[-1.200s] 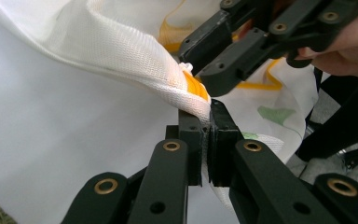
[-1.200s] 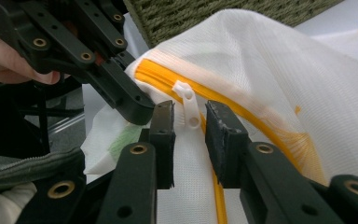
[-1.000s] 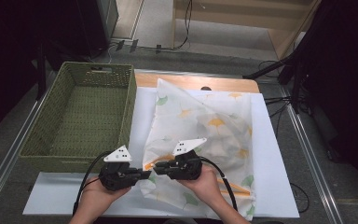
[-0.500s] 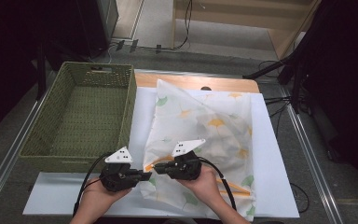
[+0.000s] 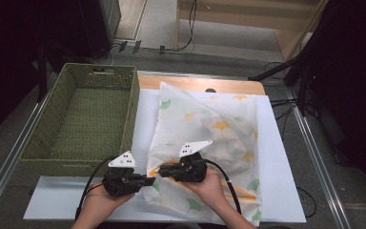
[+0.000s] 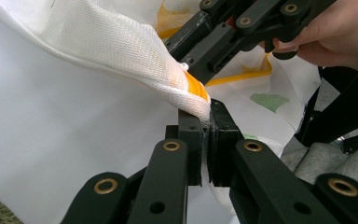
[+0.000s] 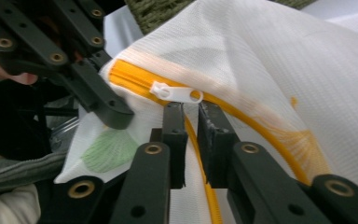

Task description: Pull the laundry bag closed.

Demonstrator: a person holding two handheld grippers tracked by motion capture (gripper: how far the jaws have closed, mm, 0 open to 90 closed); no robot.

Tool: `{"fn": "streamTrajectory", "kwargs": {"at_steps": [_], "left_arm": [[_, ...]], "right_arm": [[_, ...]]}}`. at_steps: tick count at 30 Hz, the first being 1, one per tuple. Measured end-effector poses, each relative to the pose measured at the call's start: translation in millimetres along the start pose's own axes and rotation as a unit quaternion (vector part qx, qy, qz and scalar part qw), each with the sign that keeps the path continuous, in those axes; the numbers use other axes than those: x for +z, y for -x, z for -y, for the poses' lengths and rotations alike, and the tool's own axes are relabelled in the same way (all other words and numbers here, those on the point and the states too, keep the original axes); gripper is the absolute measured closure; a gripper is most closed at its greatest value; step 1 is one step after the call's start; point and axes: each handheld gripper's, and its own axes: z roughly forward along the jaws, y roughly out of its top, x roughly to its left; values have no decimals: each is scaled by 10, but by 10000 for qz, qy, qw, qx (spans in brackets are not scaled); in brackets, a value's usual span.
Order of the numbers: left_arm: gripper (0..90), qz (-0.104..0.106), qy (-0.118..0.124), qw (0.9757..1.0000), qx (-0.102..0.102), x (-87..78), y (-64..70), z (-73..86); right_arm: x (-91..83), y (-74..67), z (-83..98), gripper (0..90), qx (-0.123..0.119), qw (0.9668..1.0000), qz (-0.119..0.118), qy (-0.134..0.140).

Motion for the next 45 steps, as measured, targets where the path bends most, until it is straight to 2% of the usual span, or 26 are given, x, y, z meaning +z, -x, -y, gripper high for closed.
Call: {"fn": "streamTrajectory", "kwargs": {"at_steps": [9, 15, 17, 19, 23, 25, 29, 38, 42, 45], "left_arm": [[865, -26, -49, 10000, -8, 2, -20, 10], [865, -3, -77, 10000, 3, 4, -18, 16], [864, 2, -86, 10000, 13, 9, -16, 18], [864, 10, -106, 9999, 14, 19, -15, 20], [864, 3, -135, 9999, 17, 22, -20, 22], [864, 21, -61, 10000, -2, 4, -26, 21], [864, 30, 19, 10000, 24, -40, -39, 18], [864, 45, -86, 9999, 91, -11, -26, 19], [864, 49, -93, 9999, 84, -8, -27, 19], [864, 38, -114, 9999, 91, -4, -27, 22]], "right_arm": [[-23, 10, -4, 786, -89, 9997, -232, 19], [-13, 46, 2, 682, 82, 9993, -353, -26], [-17, 70, 5, 673, 144, 9992, -364, -23], [-19, 93, 1, 672, 201, 9986, -479, 41], [-22, 83, -7, 672, 198, 9982, -567, 85], [-17, 85, -3, 672, 183, 9982, -574, 50], [-14, 81, 8, 692, 23, 9991, -418, -101], [56, 55, 6, 755, -72, 9986, -498, -159], [57, 19, 0, 822, -198, 9988, -418, -150], [56, 6, 0, 833, -227, 9988, -399, -166]]}}
